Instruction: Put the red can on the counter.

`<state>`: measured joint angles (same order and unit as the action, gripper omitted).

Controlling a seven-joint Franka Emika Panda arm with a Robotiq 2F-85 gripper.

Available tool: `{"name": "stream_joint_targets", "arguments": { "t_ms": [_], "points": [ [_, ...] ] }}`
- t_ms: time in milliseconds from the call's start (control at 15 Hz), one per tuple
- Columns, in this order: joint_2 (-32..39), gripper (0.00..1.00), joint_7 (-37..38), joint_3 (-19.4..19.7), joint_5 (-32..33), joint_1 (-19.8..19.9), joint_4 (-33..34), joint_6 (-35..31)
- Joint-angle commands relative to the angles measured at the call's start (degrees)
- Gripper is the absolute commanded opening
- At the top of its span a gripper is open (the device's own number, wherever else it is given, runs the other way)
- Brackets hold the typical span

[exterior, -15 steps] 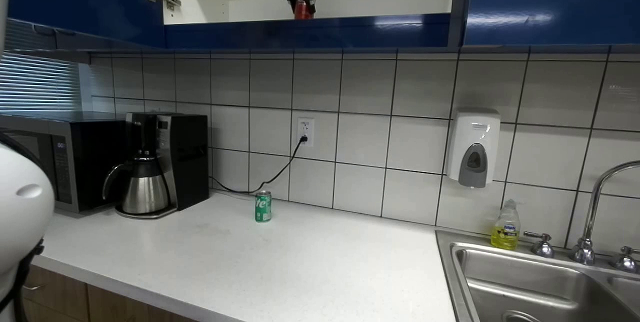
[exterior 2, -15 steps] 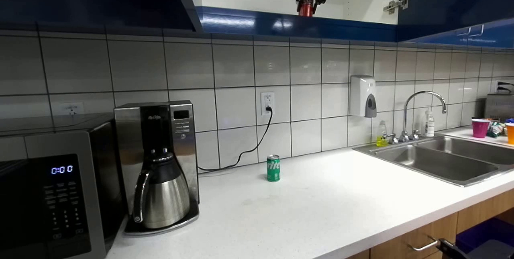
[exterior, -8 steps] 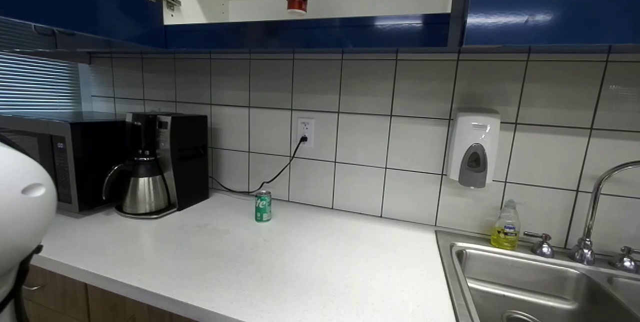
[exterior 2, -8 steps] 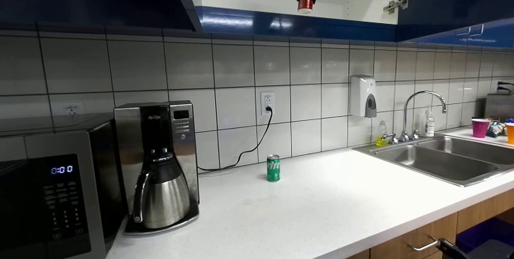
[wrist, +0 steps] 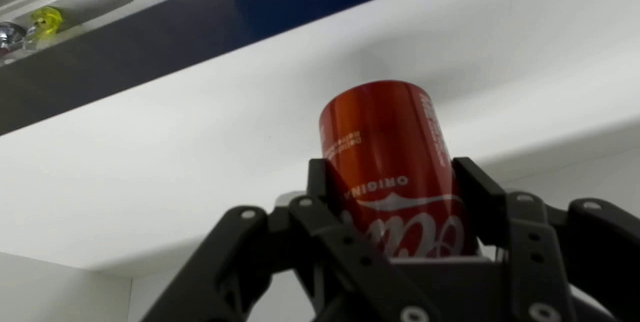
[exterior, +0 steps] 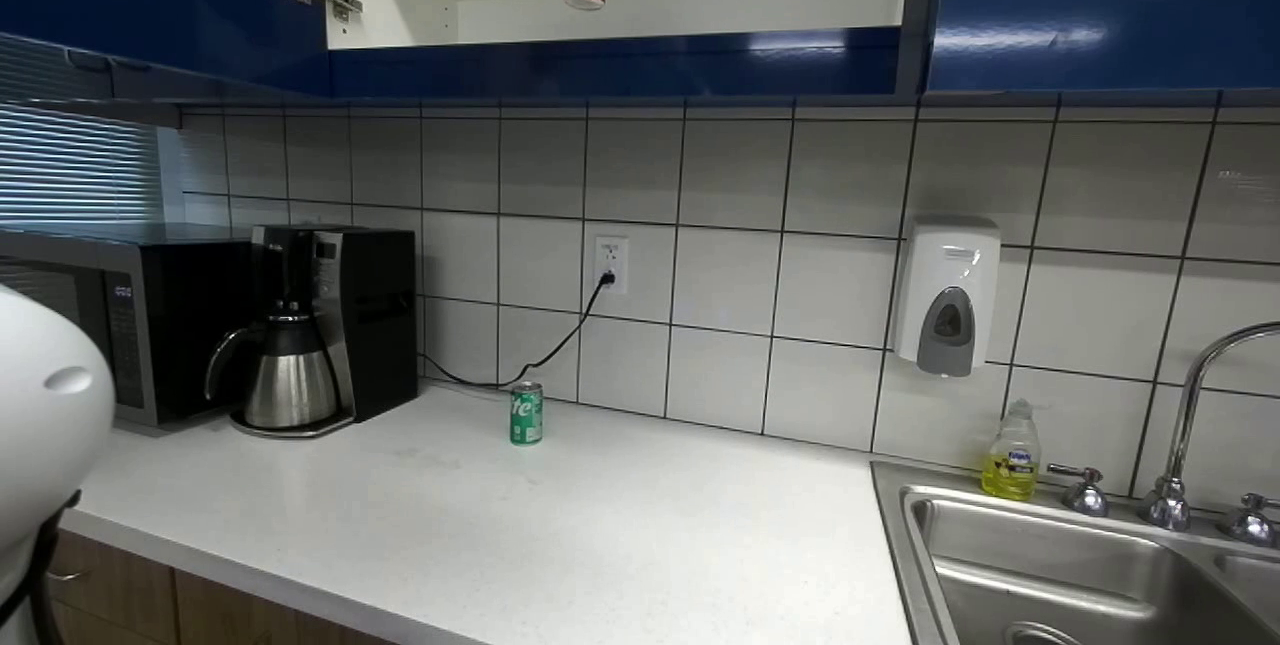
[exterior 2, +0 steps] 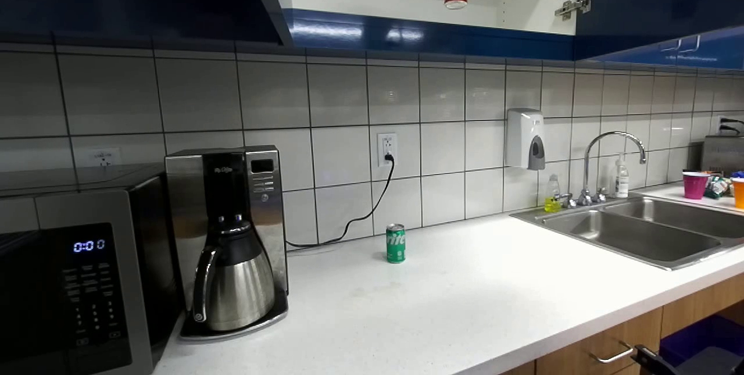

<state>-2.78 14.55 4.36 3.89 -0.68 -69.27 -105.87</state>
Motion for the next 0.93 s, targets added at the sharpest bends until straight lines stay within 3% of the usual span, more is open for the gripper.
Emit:
{"name": "stream_joint_targets", "arguments": {
  "t_ms": [0, 400, 467, 867],
  "points": [
    [-8.6, 0.39, 0.6, -0.9, 1.4, -0.7, -12.0, -1.3],
    [-18.8, 0.39, -0.8, -1.9, -0.1, -1.8, -30.7, -4.3],
    [-20.1, 0.39, -1.4, -3.3, -1.0, -0.3, -33.4, -4.6],
    [-25.3, 0.39, -4.2, -4.0, -3.3, -0.9, -48.3, -8.9]
  ]
}}
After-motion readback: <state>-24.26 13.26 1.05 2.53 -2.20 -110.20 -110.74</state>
